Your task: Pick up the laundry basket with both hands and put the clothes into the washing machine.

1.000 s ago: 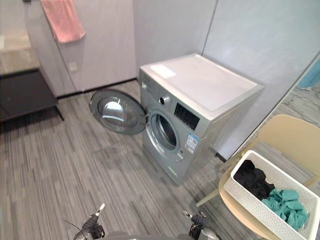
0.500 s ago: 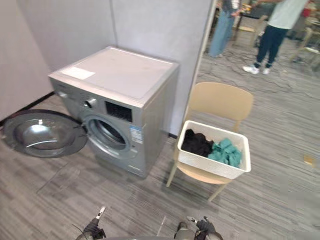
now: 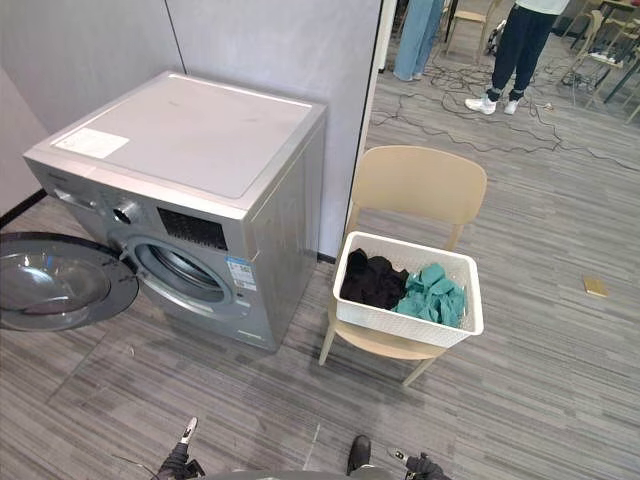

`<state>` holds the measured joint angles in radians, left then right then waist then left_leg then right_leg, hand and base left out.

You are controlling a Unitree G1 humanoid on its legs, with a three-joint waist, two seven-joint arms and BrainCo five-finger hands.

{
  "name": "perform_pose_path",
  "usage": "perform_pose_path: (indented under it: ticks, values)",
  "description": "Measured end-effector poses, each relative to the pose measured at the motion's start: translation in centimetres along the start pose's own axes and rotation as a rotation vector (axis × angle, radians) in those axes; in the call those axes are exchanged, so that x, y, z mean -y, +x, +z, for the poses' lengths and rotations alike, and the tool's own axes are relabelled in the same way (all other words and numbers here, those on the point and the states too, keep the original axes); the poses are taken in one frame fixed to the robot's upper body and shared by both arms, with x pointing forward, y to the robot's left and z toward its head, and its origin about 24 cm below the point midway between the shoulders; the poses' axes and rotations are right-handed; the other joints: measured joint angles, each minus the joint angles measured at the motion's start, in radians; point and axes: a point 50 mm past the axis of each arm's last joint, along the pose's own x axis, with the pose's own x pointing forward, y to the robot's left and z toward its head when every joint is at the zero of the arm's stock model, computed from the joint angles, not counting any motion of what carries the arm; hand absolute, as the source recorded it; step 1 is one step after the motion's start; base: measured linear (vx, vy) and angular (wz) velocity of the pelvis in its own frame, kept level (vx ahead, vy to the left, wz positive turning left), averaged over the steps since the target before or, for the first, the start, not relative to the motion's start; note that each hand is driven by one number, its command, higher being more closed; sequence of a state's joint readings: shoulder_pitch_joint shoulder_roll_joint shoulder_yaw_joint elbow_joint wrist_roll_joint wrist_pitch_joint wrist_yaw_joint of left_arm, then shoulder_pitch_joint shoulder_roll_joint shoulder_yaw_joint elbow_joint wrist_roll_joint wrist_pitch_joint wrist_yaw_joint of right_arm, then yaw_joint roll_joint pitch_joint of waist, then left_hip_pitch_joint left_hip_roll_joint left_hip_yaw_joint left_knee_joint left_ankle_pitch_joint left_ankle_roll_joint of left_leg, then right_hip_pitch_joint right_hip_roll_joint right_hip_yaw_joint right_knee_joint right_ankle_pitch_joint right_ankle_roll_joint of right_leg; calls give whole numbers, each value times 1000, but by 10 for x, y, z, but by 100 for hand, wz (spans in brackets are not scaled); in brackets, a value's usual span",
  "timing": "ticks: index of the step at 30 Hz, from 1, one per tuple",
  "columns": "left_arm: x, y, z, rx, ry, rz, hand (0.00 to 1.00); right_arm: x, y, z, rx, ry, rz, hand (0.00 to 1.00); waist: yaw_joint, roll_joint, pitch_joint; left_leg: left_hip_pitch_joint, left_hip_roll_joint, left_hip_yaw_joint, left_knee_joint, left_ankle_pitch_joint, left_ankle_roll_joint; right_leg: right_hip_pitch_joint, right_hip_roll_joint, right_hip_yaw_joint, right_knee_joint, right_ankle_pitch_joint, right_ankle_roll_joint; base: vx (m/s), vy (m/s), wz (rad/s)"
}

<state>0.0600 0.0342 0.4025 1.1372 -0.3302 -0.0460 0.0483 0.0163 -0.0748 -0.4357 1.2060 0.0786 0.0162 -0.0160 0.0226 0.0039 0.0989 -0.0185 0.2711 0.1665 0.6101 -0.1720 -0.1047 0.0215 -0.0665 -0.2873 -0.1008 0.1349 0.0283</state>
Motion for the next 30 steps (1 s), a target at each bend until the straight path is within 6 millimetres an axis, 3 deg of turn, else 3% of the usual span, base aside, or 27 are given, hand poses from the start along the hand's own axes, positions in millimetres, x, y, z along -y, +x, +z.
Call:
perform_pose_path:
  ticks: [1, 3, 4, 5, 6, 7, 8, 9, 10, 12, 13, 16, 19, 20, 21, 22, 24, 25, 26, 27, 29, 30]
  values:
    - [3, -1, -7, -12, -13, -9, 0, 6, 0, 2, 12, -5, -14, 0, 16, 6, 8, -45, -21, -64, 103, -1, -11, 15, -4, 19, 0, -8, -1, 112, 5, -34]
    - [6, -2, -8, -13, 7, -23, 0, 15, 0, 7, 26, -9, -37, 0, 22, 20, 16, -93, -98, -108, 95, -58, -35, 23, -23, 39, 0, -14, 6, 89, 84, -21]
    - [8, -2, -7, -10, 19, -30, 0, 20, 0, 9, 30, -9, -49, 0, 22, 25, 20, -119, -144, -110, 38, -75, -25, 24, -37, 44, 0, -17, 12, 49, 98, -23]
    - [6, -2, -10, -14, 47, -25, 0, 26, 0, 10, 34, 11, -65, 0, 25, 52, 25, -122, -194, -112, -157, -63, -30, 22, -30, 60, -4, -32, 32, 14, 108, -32]
    - [3, -3, -11, -18, 52, -21, 0, 28, -1, 11, 39, 20, -70, 0, 29, 66, 31, -124, -199, -108, -193, -67, 46, 24, -14, 74, -5, -33, 36, 9, 100, -59]
    - [-3, -4, -17, -33, 47, -2, 0, 24, -1, 9, 37, 27, -61, 0, 48, 82, 25, -112, -196, -94, -218, -82, 72, 26, -7, 105, 3, -35, 48, 94, 86, -49]
    - [-10, -5, -20, -41, 36, 23, 0, 16, -1, 4, 28, 31, -42, 0, 49, 69, 16, -103, -208, -91, -270, -78, 67, -20, -11, 122, 106, -64, 47, 237, 80, -31]
    - [-15, -6, -22, -44, 21, 40, 0, 10, -1, 3, 24, 46, -30, 0, 52, 30, 13, -83, -248, -118, -314, -77, 66, -43, -27, 128, 178, -141, 35, 281, 50, 2]
    - [-18, -6, -23, -44, 10, 51, 0, 7, 0, 4, 27, 50, -25, 0, 52, 26, 17, -79, -267, -140, -322, -78, 70, -41, -36, 131, 180, -153, 42, 237, 66, -1]
    - [-26, -13, -43, -90, -57, 90, 0, -8, -1, 7, 49, -21, 22, 0, 78, 26, 16, -35, -272, -110, -357, -81, 87, -24, -37, 161, 182, -171, 49, 205, 80, -36]
    - [-30, -15, -48, -103, -60, 105, 0, -13, -1, 9, 67, -74, 43, 0, 73, 25, 5, -24, -273, -107, -361, -81, 87, -15, -38, 163, 179, -178, 57, 247, 64, -33]
    - [-29, -14, -44, -91, -19, 95, 0, -27, -2, 12, 89, -123, 84, 0, 77, 14, -31, 9, -271, -82, -380, -85, 98, -13, -36, 187, 188, -209, 65, 243, 57, -35]
    - [-11, -7, -23, -39, 61, 32, 0, -42, -5, 14, 114, -122, 130, 0, 77, 5, -45, 70, -275, -37, -420, -74, 113, -127, -44, 235, 434, -279, 73, 274, 46, -56]
    - [-1, -4, -12, -12, 99, 2, 0, -46, -5, 19, 127, -141, 142, 0, 73, -5, -40, 90, -278, -30, -404, -74, 112, -210, -49, 251, 621, -285, 85, 220, 32, -54]
    - [4, -2, -4, 9, 127, -17, 0, -47, -5, 20, 132, -140, 146, 0, 68, -18, -33, 109, -286, -29, -379, -75, 112, -252, -60, 264, 748, -270, 102, 258, 14, -35]
    - [14, 0, 8, 38, 167, -44, 0, -47, -5, 22, 147, -138, 149, 0, 47, -33, -16, 136, -290, -48, -312, -75, 111, -275, -78, 264, 895, -192, 106, 205, -10, 5]
    - [28, 1, 16, 71, 190, -82, 0, -43, -5, 23, 155, -138, 140, 0, 16, -30, -1, 125, -276, -95, -178, -72, 107, -273, -89, 260, 965, -82, 105, 171, -26, 45]
    - [40, 0, 22, 102, 206, -120, 0, -40, -5, 18, 136, -133, 134, 0, 16, -52, 3, 56, -294, -128, -83, -111, 151, -262, -125, 251, 980, -45, 99, 105, -38, 40]
    - [44, 0, 26, 121, 207, -134, 0, -39, -4, 16, 125, -131, 129, 0, 20, -52, -2, 63, -297, -145, -196, -139, 183, -274, -148, 236, 996, -59, 102, -69, -94, 12]
    - [60, -2, 30, 144, 188, -170, 0, -30, -3, 18, 126, -102, 101, 0, 25, -45, 13, 82, -271, -152, -332, -86, 126, -296, -182, 209, 1021, -166, 73, -185, -66, -23]
    - [57, -2, 28, 133, 180, -152, 0, -27, -3, 11, 104, -43, 84, 0, 46, -43, 34, 101, -277, -141, -335, -89, 124, -277, -224, 231, 891, -246, 36, 45, -49, -30]
    - [55, -2, 28, 133, 177, -143, 0, -22, -3, 8, 89, 6, 66, 0, 46, -36, 33, 108, -267, -156, -337, -89, 123, -255, -208, 274, 794, -258, 50, 256, -98, -6]
